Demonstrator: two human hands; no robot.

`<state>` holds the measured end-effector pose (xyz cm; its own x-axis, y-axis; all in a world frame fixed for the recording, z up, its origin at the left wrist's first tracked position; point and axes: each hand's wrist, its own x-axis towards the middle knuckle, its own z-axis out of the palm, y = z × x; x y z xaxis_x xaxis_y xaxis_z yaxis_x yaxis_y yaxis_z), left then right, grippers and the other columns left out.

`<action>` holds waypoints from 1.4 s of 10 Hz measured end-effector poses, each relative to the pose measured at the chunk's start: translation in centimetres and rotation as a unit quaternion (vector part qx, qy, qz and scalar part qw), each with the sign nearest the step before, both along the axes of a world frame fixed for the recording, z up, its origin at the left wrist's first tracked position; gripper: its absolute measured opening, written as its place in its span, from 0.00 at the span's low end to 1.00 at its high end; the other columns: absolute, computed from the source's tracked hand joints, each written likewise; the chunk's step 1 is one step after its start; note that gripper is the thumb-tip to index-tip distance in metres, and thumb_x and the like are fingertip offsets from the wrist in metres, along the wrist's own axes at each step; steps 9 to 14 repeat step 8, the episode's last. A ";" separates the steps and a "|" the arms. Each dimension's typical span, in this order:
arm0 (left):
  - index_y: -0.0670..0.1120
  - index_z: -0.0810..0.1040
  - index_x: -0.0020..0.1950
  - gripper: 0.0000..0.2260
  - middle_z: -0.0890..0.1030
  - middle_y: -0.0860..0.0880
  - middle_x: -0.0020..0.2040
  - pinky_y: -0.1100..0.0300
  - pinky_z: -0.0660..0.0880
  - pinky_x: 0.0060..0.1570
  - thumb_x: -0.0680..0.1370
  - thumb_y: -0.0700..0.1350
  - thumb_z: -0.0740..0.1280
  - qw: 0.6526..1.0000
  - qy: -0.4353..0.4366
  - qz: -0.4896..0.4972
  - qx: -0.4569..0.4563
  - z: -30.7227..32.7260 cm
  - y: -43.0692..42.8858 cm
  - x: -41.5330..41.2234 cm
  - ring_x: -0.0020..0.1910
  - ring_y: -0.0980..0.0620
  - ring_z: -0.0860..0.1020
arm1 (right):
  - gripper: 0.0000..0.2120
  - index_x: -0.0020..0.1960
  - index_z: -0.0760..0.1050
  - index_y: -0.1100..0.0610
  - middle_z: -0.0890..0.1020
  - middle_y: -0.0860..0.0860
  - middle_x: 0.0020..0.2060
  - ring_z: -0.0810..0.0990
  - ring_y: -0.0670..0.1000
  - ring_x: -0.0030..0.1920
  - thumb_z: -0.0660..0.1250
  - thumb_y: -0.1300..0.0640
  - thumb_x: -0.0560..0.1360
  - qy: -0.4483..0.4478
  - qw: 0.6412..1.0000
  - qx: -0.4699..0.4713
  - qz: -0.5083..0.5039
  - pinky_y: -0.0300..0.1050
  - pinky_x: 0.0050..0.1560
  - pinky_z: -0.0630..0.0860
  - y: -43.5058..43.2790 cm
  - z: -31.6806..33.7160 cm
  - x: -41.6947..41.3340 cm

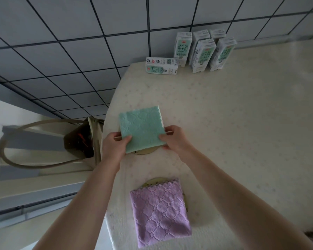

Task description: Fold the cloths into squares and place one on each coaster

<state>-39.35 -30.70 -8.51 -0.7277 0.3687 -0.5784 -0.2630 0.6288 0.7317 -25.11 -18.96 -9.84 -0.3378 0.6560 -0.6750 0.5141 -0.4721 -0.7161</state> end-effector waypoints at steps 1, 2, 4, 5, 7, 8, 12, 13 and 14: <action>0.44 0.77 0.57 0.13 0.79 0.46 0.52 0.49 0.78 0.52 0.74 0.43 0.72 1.000 -0.004 0.030 0.005 -0.6 -0.7 0.2 0.49 0.47 0.78 | 0.10 0.54 0.72 0.56 0.77 0.51 0.44 0.78 0.51 0.42 0.67 0.62 0.73 0.003 0.999 0.040 0.023 0.49 0.42 0.80 -0.6 -0.1 -0.1; 0.44 0.77 0.55 0.12 0.79 0.46 0.50 0.49 0.78 0.51 0.74 0.43 0.72 0.999 0.005 0.036 0.013 -0.9 -1.2 0.2 0.48 0.48 0.78 | 0.10 0.52 0.72 0.53 0.78 0.52 0.44 0.79 0.55 0.44 0.66 0.60 0.72 -0.035 0.991 0.115 0.053 0.53 0.44 0.79 -1.3 -0.5 -0.2; 0.44 0.75 0.48 0.11 0.77 0.50 0.42 0.56 0.75 0.43 0.72 0.45 0.74 0.996 0.089 -0.016 0.000 -1.2 -1.6 0.6 0.43 0.49 0.77 | 0.13 0.59 0.71 0.56 0.74 0.51 0.48 0.74 0.53 0.48 0.64 0.60 0.75 -0.111 0.955 0.241 0.131 0.49 0.48 0.75 -2.0 -0.2 0.7; 0.45 0.74 0.48 0.11 0.75 0.53 0.40 0.59 0.70 0.43 0.72 0.46 0.73 0.992 0.122 -0.031 -0.021 -1.0 -2.1 1.1 0.43 0.51 0.76 | 0.13 0.58 0.71 0.56 0.76 0.53 0.50 0.75 0.55 0.49 0.61 0.63 0.74 -0.139 0.945 0.242 0.169 0.46 0.47 0.74 -2.4 0.2 1.5; 0.42 0.76 0.55 0.14 0.79 0.47 0.49 0.57 0.72 0.48 0.73 0.47 0.70 0.981 0.153 -0.084 -0.082 -0.5 -3.9 2.4 0.50 0.46 0.78 | 0.19 0.61 0.72 0.58 0.78 0.55 0.54 0.75 0.56 0.55 0.60 0.65 0.70 -0.175 0.935 0.224 0.214 0.45 0.52 0.72 -4.2 1.5 3.6; 0.46 0.77 0.51 0.09 0.81 0.46 0.49 0.54 0.74 0.50 0.73 0.48 0.67 0.976 0.163 -0.094 -0.110 -0.1 -5.8 3.6 0.50 0.44 0.78 | 0.18 0.62 0.71 0.58 0.78 0.54 0.56 0.76 0.55 0.54 0.61 0.61 0.72 -0.175 0.942 0.209 0.195 0.43 0.49 0.71 -6.0 2.0 5.3; 0.46 0.77 0.51 0.09 0.81 0.46 0.49 0.54 0.74 0.50 0.73 0.48 0.67 0.976 0.163 -0.094 -0.110 -0.1 -5.8 3.6 0.50 0.44 0.78 | 0.18 0.62 0.71 0.58 0.78 0.54 0.56 0.76 0.55 0.54 0.61 0.61 0.72 -0.175 0.942 0.209 0.195 0.43 0.49 0.71 -6.0 2.0 5.3; 0.46 0.77 0.51 0.09 0.81 0.46 0.49 0.54 0.74 0.50 0.73 0.48 0.67 0.976 0.163 -0.094 -0.110 -0.1 -5.8 3.6 0.50 0.44 0.78 | 0.18 0.62 0.71 0.58 0.78 0.54 0.56 0.76 0.55 0.54 0.61 0.61 0.72 -0.175 0.942 0.209 0.195 0.43 0.49 0.71 -6.0 2.0 5.3; 0.46 0.77 0.51 0.09 0.81 0.46 0.49 0.54 0.74 0.50 0.73 0.48 0.67 0.976 0.163 -0.094 -0.110 -0.1 -5.8 3.6 0.50 0.44 0.78 | 0.18 0.62 0.71 0.58 0.78 0.54 0.56 0.76 0.55 0.54 0.61 0.61 0.72 -0.175 0.942 0.209 0.195 0.43 0.49 0.71 -6.0 2.0 5.3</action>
